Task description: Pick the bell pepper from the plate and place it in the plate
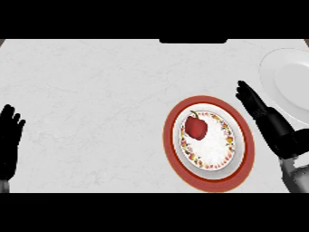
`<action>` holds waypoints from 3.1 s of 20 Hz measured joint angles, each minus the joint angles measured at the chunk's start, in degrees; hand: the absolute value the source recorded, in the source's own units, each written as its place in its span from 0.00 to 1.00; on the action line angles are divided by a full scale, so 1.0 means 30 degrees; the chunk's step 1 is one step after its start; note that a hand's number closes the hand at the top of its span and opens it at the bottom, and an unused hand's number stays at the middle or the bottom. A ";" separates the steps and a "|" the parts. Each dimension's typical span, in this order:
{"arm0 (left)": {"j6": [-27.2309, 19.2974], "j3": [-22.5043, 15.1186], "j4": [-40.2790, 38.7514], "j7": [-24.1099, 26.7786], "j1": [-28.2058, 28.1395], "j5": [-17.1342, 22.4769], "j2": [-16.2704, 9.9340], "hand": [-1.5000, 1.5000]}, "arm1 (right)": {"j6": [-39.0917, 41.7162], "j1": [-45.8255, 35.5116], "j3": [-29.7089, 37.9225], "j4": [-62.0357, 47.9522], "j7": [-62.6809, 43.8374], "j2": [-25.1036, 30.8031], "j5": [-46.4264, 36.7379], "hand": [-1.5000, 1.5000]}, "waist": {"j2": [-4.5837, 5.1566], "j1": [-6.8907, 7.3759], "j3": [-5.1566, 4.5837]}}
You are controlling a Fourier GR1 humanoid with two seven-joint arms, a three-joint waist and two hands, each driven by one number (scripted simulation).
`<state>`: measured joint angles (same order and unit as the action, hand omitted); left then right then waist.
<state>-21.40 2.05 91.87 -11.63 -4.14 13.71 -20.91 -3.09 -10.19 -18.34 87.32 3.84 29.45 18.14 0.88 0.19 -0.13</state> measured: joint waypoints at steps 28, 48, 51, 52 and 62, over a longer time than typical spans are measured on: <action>0.3969 -0.3888 -0.2115 0.0444 0.0761 -0.0381 0.2264 0.50 | -1.0886 0.7751 0.2936 0.8241 -0.3301 0.1548 -1.0120 0.00 | -0.0393 -0.0253 0.0068; 0.4504 -0.3720 -0.2630 0.0301 0.1267 -0.0907 0.2927 0.50 | -0.3438 0.0204 -0.3720 0.8627 -2.0330 -0.2048 -2.0575 0.00 | -0.0389 0.0143 0.0158; 0.4496 -0.3620 -0.2956 0.0541 0.1414 -0.1122 0.3169 0.50 | -0.3344 -0.0093 -0.4058 0.7274 -2.0165 -0.3304 -2.0854 0.00 | -0.0393 0.0097 0.0185; 0.4516 -0.3590 -0.2855 0.0450 0.1385 -0.1151 0.3190 0.50 | -0.3375 -0.0263 -0.4003 0.6681 -1.9989 -0.3720 -2.0852 0.00 | -0.0390 0.0100 0.0185; 0.5335 -0.2928 -0.2631 -0.0045 0.1266 -0.1013 0.3205 0.50 | -0.3001 -0.0966 -0.3960 0.3774 -1.9874 -0.6521 -2.3115 0.00 | -0.0395 0.0024 0.0173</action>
<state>-5.40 -6.74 83.97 -11.77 -0.34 10.68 -11.30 -12.09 -13.09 -30.22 98.64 -55.78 9.88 -51.20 -0.30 0.26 0.39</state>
